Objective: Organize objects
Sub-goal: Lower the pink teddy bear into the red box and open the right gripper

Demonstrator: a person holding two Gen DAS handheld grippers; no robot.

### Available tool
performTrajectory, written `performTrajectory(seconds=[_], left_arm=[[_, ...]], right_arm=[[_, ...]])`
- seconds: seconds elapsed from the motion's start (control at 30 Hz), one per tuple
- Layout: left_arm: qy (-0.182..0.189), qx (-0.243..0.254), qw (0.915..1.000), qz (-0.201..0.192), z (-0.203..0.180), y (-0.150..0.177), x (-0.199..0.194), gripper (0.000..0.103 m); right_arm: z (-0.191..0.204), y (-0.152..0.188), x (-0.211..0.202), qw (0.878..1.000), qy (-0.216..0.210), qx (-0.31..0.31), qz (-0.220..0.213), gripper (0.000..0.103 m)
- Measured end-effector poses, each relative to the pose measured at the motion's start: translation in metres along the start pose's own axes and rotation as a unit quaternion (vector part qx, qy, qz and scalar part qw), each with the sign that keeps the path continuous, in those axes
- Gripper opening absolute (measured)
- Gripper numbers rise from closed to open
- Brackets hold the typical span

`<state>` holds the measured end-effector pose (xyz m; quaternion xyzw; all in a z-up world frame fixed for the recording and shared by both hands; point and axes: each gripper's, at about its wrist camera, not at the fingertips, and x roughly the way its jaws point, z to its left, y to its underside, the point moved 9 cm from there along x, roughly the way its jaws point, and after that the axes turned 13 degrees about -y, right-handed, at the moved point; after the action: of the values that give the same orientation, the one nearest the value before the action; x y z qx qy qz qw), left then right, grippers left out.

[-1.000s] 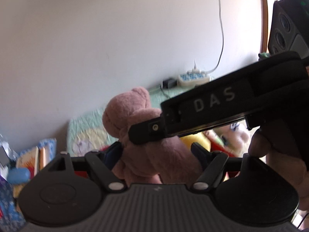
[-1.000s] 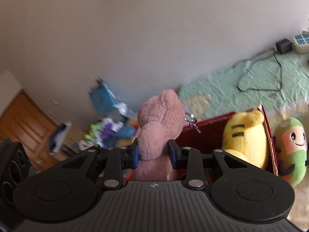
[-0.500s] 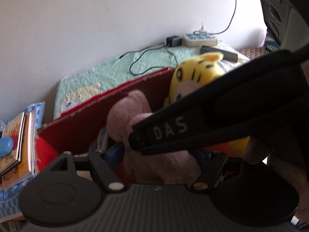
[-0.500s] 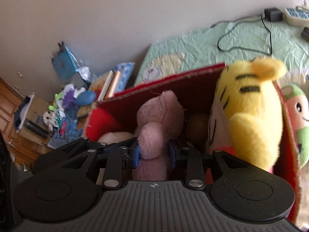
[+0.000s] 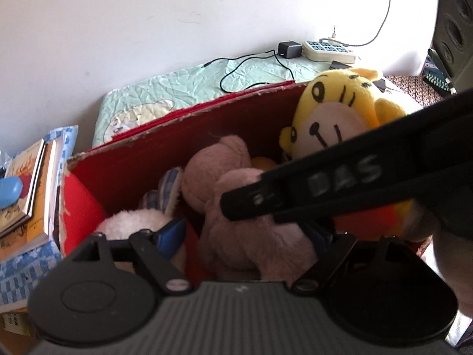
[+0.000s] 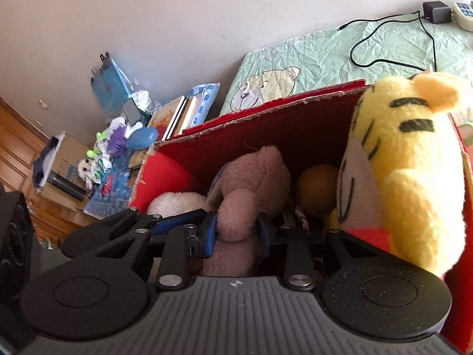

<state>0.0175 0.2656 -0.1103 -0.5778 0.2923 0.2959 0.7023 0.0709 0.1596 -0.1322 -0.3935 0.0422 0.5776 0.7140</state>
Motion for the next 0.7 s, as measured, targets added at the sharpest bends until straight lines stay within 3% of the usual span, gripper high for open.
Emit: performTrajectory(seconds=[0.13, 0.2, 0.43, 0.7], left_arm=[[-0.005, -0.003, 1.0000, -0.006, 0.002, 0.002, -0.009, 0.085], [-0.010, -0.004, 0.9999, -0.012, 0.005, 0.003, -0.012, 0.085], [-0.025, 0.001, 0.9996, -0.013, 0.008, 0.002, -0.015, 0.084], [-0.035, 0.010, 0.9993, -0.008, 0.003, -0.001, 0.003, 0.086]], right_arm=[[0.001, 0.001, -0.010, 1.000, -0.001, 0.009, -0.009, 0.030], [0.001, 0.003, -0.009, 1.000, 0.008, 0.007, -0.006, 0.022], [0.008, 0.003, 0.009, 1.000, -0.013, -0.010, -0.001, 0.022], [-0.001, 0.003, 0.012, 1.000, 0.006, -0.015, 0.007, 0.026]])
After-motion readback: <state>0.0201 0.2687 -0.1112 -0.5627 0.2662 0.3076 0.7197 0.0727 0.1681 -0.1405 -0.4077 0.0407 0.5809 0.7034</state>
